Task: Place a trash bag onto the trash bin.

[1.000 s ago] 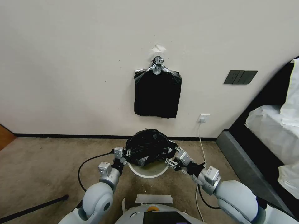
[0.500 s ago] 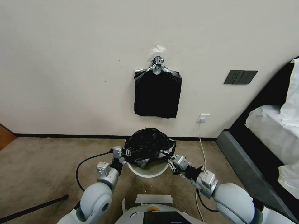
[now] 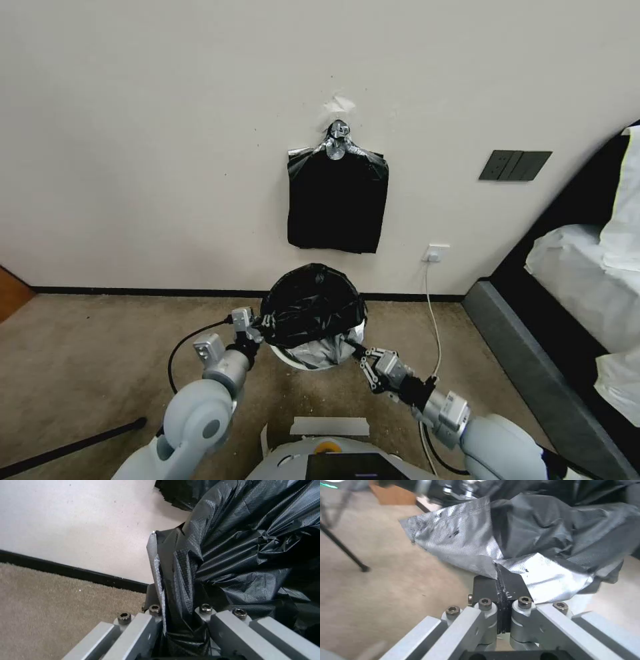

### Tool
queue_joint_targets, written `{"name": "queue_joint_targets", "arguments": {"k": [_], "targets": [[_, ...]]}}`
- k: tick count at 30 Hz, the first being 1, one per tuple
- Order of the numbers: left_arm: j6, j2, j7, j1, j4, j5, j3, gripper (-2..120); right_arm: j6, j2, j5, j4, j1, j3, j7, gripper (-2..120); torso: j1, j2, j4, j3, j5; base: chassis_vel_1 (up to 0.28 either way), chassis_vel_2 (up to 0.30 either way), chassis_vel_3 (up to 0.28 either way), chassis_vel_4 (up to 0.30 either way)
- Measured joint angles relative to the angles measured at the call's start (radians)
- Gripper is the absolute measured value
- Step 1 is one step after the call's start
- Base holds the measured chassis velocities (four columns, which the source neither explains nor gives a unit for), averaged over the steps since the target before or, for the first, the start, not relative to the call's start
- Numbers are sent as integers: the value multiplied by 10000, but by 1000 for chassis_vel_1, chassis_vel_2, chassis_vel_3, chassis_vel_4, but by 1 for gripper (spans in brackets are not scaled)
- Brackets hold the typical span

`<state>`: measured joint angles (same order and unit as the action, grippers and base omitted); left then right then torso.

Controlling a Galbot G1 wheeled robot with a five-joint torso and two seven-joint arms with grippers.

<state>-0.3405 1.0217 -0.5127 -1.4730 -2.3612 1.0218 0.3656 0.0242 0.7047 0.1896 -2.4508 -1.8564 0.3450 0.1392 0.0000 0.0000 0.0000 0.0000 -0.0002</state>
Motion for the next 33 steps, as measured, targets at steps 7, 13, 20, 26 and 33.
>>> {"name": "queue_joint_targets", "arguments": {"k": [7,13,20,26,33], "targets": [[-38,113,-709,1,-359,1032,-75,3,563,731,-653,748,16,-653,791,0,0,0,-1,0,2,0,0,0,0],[-104,149,-1054,-54,-516,1598,-75,3,706,1102,-1059,1699,352,-1066,743,0,0,0,0,0,1,0,0,0,0],[-414,143,-1407,-217,-774,2051,35,3,431,1306,-1074,2693,1018,-1364,-151,0,0,0,1,1,2,0,0,0,0],[-616,120,-1552,-415,-839,2124,120,3,127,1324,-1046,3029,1291,-1431,-719,0,0,0,1,1,3,0,0,0,0],[-514,212,-1547,-398,-701,2016,76,3,199,1317,-948,2990,1200,-1406,-838,18,0,0,1,1,2,0,0,0,0]]}}
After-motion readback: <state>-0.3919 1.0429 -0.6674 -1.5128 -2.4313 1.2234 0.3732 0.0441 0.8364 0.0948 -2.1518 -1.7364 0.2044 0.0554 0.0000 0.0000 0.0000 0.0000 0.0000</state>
